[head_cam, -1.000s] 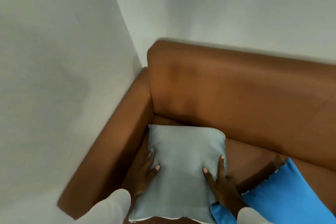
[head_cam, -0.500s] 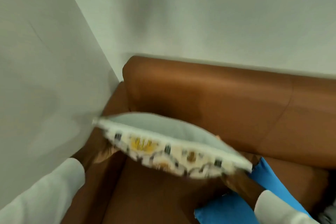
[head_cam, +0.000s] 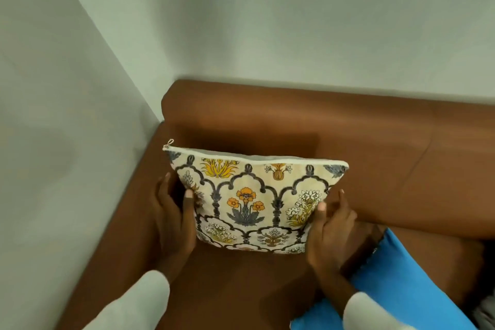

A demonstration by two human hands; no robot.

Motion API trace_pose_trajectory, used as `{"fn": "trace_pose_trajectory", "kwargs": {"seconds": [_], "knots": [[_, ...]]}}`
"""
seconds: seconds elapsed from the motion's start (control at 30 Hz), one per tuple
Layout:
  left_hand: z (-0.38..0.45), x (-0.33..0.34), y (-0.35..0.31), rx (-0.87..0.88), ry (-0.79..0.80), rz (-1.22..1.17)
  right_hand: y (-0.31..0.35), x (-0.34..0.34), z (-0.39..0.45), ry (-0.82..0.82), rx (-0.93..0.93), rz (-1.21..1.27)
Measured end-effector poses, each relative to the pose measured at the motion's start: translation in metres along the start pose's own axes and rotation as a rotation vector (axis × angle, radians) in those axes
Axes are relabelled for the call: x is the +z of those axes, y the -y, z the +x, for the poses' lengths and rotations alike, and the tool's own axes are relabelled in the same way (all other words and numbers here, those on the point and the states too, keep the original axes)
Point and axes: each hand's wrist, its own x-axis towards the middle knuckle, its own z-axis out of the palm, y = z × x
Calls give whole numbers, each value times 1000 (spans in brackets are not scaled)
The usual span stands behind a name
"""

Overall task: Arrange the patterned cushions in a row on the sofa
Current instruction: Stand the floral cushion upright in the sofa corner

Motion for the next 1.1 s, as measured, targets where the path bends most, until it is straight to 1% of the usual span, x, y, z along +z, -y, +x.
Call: {"fn": "trace_pose_trajectory", "kwargs": {"seconds": [0.03,0.1,0.13,0.17,0.2,0.23,0.3,0.4,0.47,0.53,0.6,0.67,0.73,0.77,0.83,0.87,0.9,0.97,1.03,1.07,1.1], "knots": [[-3,-1,11,187,-25,120,3,-1,-10,-13,-212,-58],[-8,7,15,595,14,334,6,8,-21,42,-696,-194],[-8,15,14,725,52,440,7,16,-24,91,-829,-275],[-7,25,8,787,83,544,11,24,-21,136,-844,-347],[-1,34,-1,770,108,610,16,30,-11,176,-772,-398],[9,39,-7,718,133,650,18,36,0,212,-652,-419],[30,44,-16,577,173,591,21,39,24,261,-437,-356],[45,43,-19,410,145,401,19,36,33,269,-337,-214],[39,44,-26,302,68,373,27,34,22,261,-255,-104],[35,47,-36,296,11,398,32,34,14,202,-239,-64],[35,48,-38,317,7,439,31,33,11,174,-236,-92],[31,48,-29,277,101,506,21,32,10,222,-204,-196],[14,50,-16,250,199,652,5,27,6,335,-198,-267],[5,53,-13,245,193,717,-3,25,6,362,-219,-292],[-11,58,-21,222,69,705,-9,15,10,378,-258,-311],[-23,63,-28,261,21,687,-12,5,12,385,-290,-314],[-36,69,-36,344,22,684,-18,-8,13,386,-332,-326],[-70,87,-50,580,129,671,-38,-37,11,355,-418,-381],[-111,112,-67,762,320,652,-68,-74,6,351,-430,-437],[-134,126,-76,808,447,640,-86,-94,3,371,-409,-463],[-157,141,-84,805,605,616,-108,-115,-3,402,-386,-509]]}}
